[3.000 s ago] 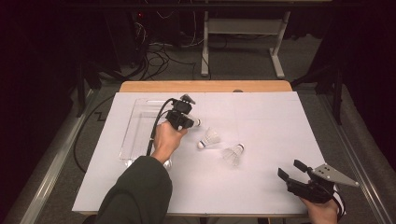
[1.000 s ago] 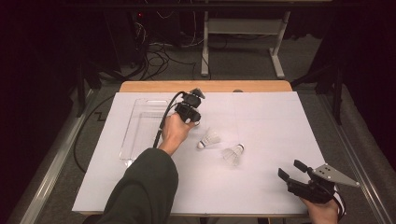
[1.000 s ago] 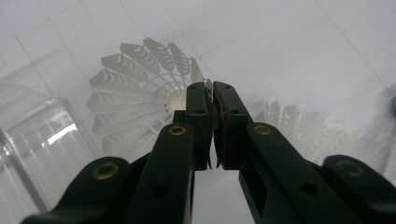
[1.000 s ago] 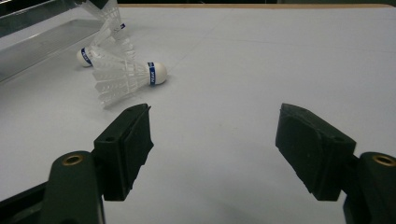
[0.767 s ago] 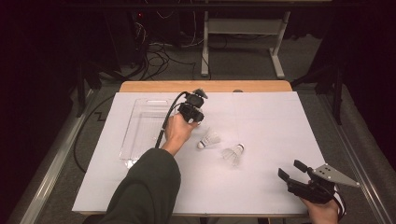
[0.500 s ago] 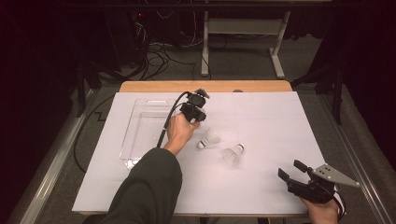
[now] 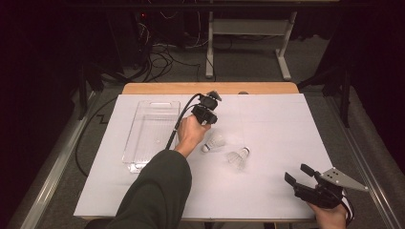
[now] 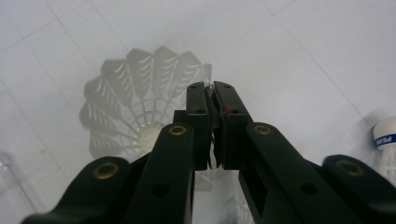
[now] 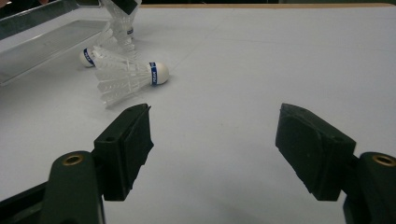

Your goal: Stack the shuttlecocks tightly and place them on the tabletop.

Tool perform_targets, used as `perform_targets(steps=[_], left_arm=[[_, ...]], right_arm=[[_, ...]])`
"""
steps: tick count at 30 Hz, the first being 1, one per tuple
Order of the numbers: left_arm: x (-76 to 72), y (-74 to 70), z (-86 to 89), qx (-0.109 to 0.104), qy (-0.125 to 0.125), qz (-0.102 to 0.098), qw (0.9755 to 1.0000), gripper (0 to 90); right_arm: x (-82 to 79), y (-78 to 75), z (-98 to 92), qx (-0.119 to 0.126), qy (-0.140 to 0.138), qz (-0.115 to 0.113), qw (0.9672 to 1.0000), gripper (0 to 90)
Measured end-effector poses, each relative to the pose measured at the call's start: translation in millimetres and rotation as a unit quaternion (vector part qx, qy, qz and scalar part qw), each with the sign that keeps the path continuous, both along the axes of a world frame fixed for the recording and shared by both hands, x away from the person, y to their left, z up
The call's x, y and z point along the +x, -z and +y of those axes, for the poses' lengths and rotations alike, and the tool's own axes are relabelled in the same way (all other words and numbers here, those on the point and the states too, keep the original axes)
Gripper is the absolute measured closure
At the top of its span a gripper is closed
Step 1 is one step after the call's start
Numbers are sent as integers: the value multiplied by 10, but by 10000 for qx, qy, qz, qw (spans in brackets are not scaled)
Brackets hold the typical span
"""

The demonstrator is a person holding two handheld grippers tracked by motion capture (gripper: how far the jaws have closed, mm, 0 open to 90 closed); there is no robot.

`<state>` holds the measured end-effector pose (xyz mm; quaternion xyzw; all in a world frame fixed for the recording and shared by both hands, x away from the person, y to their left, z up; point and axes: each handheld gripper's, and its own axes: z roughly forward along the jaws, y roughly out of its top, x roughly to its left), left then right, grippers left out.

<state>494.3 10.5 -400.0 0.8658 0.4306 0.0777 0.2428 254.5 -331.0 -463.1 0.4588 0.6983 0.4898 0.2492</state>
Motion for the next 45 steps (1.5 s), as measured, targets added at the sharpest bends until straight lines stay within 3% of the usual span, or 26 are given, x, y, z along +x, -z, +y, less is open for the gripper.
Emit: perform_targets(steps=[30, 45], left_arm=[[155, 174, -337, 31, 252, 176, 9995, 857], [194, 253, -403, -166, 278, 290, 9991, 846]], right_arm=[[-12, 4, -5, 11, -25, 16, 10000, 275], [-14, 6, -8, 17, -23, 32, 10000, 276]])
